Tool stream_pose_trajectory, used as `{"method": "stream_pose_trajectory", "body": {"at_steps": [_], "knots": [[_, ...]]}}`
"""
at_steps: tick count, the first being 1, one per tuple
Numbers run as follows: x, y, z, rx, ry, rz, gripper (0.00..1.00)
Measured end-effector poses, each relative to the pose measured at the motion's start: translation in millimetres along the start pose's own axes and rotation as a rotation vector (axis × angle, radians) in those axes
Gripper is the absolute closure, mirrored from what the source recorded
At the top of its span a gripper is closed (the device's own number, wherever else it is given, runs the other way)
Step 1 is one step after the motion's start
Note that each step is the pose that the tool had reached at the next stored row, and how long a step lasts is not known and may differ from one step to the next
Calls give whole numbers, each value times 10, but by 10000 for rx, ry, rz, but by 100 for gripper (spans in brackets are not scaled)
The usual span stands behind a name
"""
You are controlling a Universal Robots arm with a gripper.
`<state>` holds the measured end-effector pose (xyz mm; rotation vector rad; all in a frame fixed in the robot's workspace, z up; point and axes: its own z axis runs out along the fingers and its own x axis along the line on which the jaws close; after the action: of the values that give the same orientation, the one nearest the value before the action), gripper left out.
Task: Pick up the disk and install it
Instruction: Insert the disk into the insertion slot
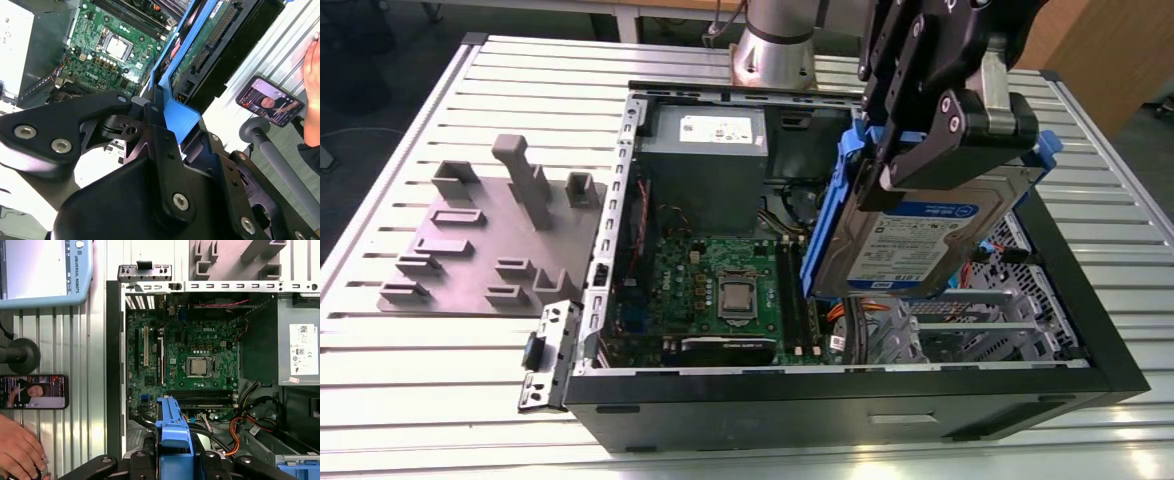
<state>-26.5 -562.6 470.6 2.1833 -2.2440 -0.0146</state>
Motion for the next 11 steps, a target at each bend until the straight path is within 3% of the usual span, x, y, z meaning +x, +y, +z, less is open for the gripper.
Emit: {"method": "stream_pose_trajectory", "body": {"at_steps": [6, 11], "knots": [[0, -2, 1, 0, -1, 0, 64], [-2, -71, 2, 0, 0, -1, 64]]}}
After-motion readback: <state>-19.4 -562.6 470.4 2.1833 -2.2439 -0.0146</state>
